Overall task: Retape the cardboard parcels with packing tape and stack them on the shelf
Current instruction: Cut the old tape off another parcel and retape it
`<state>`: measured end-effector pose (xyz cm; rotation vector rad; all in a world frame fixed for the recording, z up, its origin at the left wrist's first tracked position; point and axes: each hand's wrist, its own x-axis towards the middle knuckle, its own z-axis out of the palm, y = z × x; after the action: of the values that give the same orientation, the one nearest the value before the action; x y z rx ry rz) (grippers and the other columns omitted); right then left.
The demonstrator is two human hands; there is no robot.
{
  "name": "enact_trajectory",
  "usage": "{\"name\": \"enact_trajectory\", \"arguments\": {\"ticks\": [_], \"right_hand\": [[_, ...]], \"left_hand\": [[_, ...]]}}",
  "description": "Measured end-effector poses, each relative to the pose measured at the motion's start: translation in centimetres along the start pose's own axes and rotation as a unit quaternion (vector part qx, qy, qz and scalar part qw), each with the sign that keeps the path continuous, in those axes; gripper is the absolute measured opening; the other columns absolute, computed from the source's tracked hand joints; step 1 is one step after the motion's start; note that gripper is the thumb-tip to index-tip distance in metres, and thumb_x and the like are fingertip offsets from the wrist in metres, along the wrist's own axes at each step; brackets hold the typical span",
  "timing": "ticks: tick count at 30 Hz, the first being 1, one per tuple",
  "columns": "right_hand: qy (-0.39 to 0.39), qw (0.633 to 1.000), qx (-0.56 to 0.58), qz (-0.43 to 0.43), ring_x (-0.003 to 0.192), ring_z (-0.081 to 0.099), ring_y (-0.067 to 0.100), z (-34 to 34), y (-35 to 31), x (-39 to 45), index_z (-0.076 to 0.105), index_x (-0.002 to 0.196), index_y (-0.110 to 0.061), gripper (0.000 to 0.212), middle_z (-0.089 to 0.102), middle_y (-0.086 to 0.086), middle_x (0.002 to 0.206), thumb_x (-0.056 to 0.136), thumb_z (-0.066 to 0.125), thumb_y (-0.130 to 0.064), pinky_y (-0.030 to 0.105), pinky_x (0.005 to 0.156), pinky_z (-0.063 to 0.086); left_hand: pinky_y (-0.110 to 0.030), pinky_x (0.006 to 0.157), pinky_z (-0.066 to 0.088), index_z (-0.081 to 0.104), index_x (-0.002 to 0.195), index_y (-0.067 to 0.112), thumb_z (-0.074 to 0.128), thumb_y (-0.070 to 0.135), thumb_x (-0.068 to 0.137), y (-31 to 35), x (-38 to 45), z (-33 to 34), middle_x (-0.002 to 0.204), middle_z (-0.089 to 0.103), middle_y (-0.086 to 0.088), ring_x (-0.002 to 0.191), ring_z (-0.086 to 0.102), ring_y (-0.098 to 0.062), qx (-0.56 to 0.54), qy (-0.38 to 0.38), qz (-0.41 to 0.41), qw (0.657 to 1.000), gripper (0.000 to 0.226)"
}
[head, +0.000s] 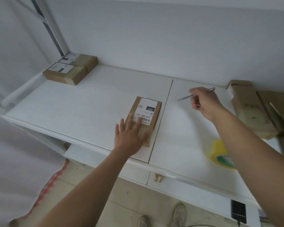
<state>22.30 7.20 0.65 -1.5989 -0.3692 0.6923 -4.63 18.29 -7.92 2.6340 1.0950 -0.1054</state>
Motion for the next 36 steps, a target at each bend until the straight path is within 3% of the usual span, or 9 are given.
{"name": "enact_trajectory", "arguments": {"ticks": [3, 6, 8, 13, 19, 25, 29, 36], "right_hand": [[-0.054, 0.998, 0.015, -0.021, 0.042, 0.044, 0.014, 3.8, -2.8, 0.2, 0.056, 0.081, -0.016, 0.015, 0.052, 0.000, 0.048, 0.093, 0.052, -0.007, 0.021, 0.050, 0.036], [-0.186, 0.982, 0.037, 0.000, 0.051, 0.053, 0.016, 7.7, -3.1, 0.4, 0.059, 0.087, -0.015, 0.015, 0.057, 0.004, 0.058, 0.094, 0.051, -0.003, 0.022, 0.051, 0.046], [-0.247, 0.968, 0.044, 0.027, 0.050, 0.050, 0.015, 8.3, -1.2, 0.6, 0.061, 0.084, -0.010, 0.021, 0.055, 0.005, 0.057, 0.092, 0.049, 0.005, 0.022, 0.050, 0.045], [-0.262, 0.958, 0.103, 0.052, 0.048, 0.036, 0.017, 4.0, 2.4, 1.5, 0.066, 0.067, -0.008, 0.038, 0.040, 0.007, 0.050, 0.084, 0.040, 0.014, 0.025, 0.048, 0.032], [-0.313, 0.946, 0.068, 0.054, 0.046, 0.042, 0.016, 1.1, 2.4, 1.5, 0.068, 0.061, -0.012, 0.031, 0.048, 0.006, 0.050, 0.085, 0.050, -0.003, 0.024, 0.049, 0.037], [-0.380, 0.917, -0.106, 0.049, 0.070, 0.068, 0.028, 0.5, 2.5, 1.0, 0.067, 0.089, -0.005, 0.023, 0.069, 0.015, 0.073, 0.099, 0.046, -0.009, 0.032, 0.068, 0.055], [-0.429, 0.887, -0.154, 0.071, 0.085, 0.072, 0.034, 0.7, 2.6, 0.1, 0.064, 0.103, -0.004, 0.020, 0.073, 0.017, 0.093, 0.102, 0.050, -0.019, 0.035, 0.073, 0.059], [-0.444, 0.875, -0.168, 0.089, 0.092, 0.072, 0.040, 1.0, 2.6, -0.9, 0.059, 0.110, -0.005, 0.021, 0.073, 0.014, 0.098, 0.103, 0.051, -0.023, 0.041, 0.078, 0.060]], "left_hand": [[-0.050, 0.123, 0.000, -0.003, 0.156, 0.044, 0.019, 0.078, 0.090, 0.2, 0.1, 0.1, 0.166, -0.016, 0.007, 0.152, -0.004, -0.032, -0.005, 0.006, -0.010, 1.000, 0.077], [-0.052, 0.123, -0.003, 0.001, 0.155, 0.044, 0.021, 0.078, 0.090, 0.6, 0.1, -0.2, 0.166, -0.013, 0.007, 0.152, -0.005, -0.032, -0.009, 0.010, -0.027, 1.000, 0.077], [-0.052, 0.122, -0.009, 0.002, 0.156, 0.039, 0.022, 0.074, 0.093, 1.1, 0.2, -0.3, 0.166, -0.012, 0.003, 0.152, -0.009, -0.034, 0.001, 0.011, -0.027, 1.000, 0.075], [-0.045, 0.124, -0.003, 0.010, 0.158, 0.032, 0.025, 0.052, 0.103, 1.7, 0.2, 0.3, 0.167, -0.003, -0.004, 0.152, -0.005, -0.034, -0.009, 0.045, -0.018, 0.999, 0.061], [-0.044, 0.122, 0.009, 0.013, 0.157, 0.035, 0.026, 0.052, 0.103, 3.0, 0.5, 0.8, 0.167, 0.001, 0.001, 0.152, 0.002, -0.029, -0.028, 0.052, -0.018, 0.998, 0.058], [-0.044, 0.122, 0.009, 0.013, 0.157, 0.037, 0.025, 0.051, 0.104, 3.4, 0.5, 0.7, 0.167, 0.000, 0.002, 0.152, 0.002, -0.028, -0.034, 0.046, -0.034, 0.998, 0.057], [-0.044, 0.122, 0.010, 0.013, 0.157, 0.038, 0.025, 0.051, 0.103, 3.4, 0.5, 0.6, 0.167, 0.001, 0.003, 0.151, 0.003, -0.027, -0.035, 0.046, -0.037, 0.998, 0.057], [-0.044, 0.121, 0.012, 0.017, 0.156, 0.038, 0.023, 0.049, 0.105, 3.4, 0.5, 0.5, 0.167, 0.003, 0.002, 0.151, 0.006, -0.027, -0.043, 0.056, -0.036, 0.997, 0.053]]}}
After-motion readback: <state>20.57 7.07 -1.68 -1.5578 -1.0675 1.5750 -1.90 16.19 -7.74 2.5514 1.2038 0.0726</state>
